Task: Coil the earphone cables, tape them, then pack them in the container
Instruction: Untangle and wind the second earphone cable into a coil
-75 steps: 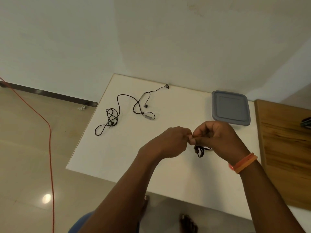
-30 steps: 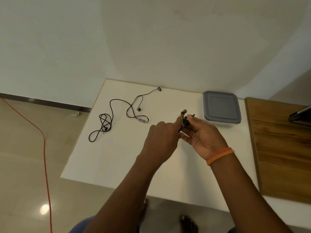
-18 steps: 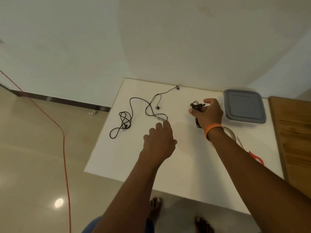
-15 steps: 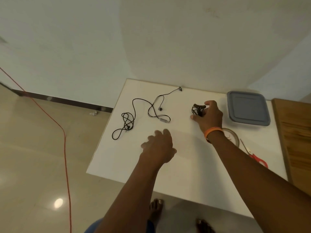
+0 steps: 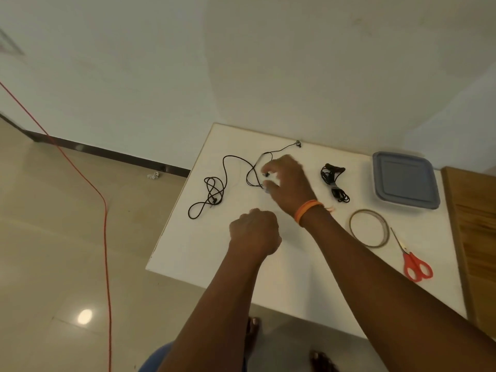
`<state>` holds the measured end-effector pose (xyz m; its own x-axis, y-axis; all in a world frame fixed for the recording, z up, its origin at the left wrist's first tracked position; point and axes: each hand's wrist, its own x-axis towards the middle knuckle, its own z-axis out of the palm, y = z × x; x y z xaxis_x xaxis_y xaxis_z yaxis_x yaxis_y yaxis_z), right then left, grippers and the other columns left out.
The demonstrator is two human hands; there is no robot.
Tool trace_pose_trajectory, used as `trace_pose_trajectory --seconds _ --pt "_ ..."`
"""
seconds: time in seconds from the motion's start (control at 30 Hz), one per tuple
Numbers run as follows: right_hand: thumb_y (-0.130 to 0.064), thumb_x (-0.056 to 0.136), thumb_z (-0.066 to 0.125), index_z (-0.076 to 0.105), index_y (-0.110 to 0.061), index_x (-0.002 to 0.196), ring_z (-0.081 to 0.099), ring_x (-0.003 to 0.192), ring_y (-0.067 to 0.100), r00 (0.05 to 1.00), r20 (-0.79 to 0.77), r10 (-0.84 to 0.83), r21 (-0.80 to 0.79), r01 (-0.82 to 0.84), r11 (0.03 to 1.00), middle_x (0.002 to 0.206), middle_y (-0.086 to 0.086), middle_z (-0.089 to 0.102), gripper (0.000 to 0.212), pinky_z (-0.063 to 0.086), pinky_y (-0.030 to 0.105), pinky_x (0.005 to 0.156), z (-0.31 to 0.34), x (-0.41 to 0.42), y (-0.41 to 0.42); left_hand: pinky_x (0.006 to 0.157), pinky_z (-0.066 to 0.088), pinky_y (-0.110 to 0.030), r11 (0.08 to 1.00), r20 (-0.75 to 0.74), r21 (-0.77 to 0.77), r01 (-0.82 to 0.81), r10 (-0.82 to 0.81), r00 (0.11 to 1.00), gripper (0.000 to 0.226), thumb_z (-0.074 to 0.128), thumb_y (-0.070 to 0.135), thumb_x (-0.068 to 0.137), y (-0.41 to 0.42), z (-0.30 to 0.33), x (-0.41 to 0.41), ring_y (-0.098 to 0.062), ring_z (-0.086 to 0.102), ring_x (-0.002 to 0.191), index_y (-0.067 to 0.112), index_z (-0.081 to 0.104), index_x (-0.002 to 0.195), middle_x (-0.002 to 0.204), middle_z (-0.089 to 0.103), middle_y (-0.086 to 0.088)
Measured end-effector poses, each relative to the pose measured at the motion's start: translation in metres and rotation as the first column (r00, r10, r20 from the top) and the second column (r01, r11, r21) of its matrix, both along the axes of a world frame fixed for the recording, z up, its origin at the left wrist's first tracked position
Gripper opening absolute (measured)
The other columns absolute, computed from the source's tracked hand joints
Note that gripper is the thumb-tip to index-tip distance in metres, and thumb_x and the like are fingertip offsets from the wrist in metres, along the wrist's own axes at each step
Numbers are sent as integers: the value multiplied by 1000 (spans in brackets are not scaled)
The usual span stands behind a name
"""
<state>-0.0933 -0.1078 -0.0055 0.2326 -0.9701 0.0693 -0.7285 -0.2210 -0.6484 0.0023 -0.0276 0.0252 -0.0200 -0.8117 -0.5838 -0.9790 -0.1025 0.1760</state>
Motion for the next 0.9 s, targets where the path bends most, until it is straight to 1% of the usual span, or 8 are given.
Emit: trace_pose_trajectory --seconds 0.07,0.13,0.27,0.4,0.6,0.73,0.8,0.9 --pt "0 80 65 70 -14 106 59 94 25 956 -95 276 139 -262 955 103 10 59 30 49 39 88 4 21 -3 97 47 -45 989 88 -84 -120 128 988 35 51 24 95 1 5 8 -35 51 122 16 54 129 132 52 -13" --pt "1 84 60 64 -15 121 56 102 29 894 -185 409 230 -365 902 114 13 55 40 47 41 91 3 43 -6 94 49 -43 940 46 -198 -279 293 955 34 47 17 95 -1 8 19 -34 54 119 13 55 127 128 54 -14" --pt "-13 92 52 45 -18 138 53 98 29 848 -291 442 159 -413 897 129 12 39 46 49 41 82 -5 80 -1 82 52 -39 810 -57 -354 -468 481 875 26 54 10 91 -7 8 43 -31 63 102 9 61 116 110 61 -12" --pt "-21 96 46 47 -16 127 54 98 33 819 -424 388 154 -357 921 126 11 39 32 50 44 75 -19 100 -3 81 54 -39 790 -111 -305 -532 526 843 25 56 10 91 -7 8 54 -31 64 99 7 61 115 109 63 -13" --pt "-13 84 57 62 -22 98 61 94 23 999 -13 35 273 -30 962 98 1 68 17 48 42 85 -9 79 6 77 48 -36 727 -226 -318 -609 565 793 27 58 9 91 -15 10 54 -31 61 103 7 55 118 115 59 -12" --pt "-32 80 63 69 -40 75 64 90 8 980 142 -142 245 104 964 81 -17 70 11 44 46 90 10 30 24 86 50 -38 793 -477 -280 -541 374 796 38 62 22 92 -22 3 42 -28 58 112 15 52 128 122 58 -9" --pt "-47 77 58 68 -47 76 67 86 8 956 216 -198 257 140 956 77 -17 71 11 46 52 88 20 3 38 77 48 -30 861 -632 -220 -459 233 739 23 63 23 90 -21 8 27 -16 64 96 21 62 113 105 67 2" --pt "-46 82 57 72 -35 84 68 81 11 902 305 -306 247 236 940 76 -10 72 19 52 47 84 35 -34 69 72 50 -31 920 -679 -225 -322 89 729 17 69 42 80 -15 18 9 -4 64 81 35 66 96 83 69 13"
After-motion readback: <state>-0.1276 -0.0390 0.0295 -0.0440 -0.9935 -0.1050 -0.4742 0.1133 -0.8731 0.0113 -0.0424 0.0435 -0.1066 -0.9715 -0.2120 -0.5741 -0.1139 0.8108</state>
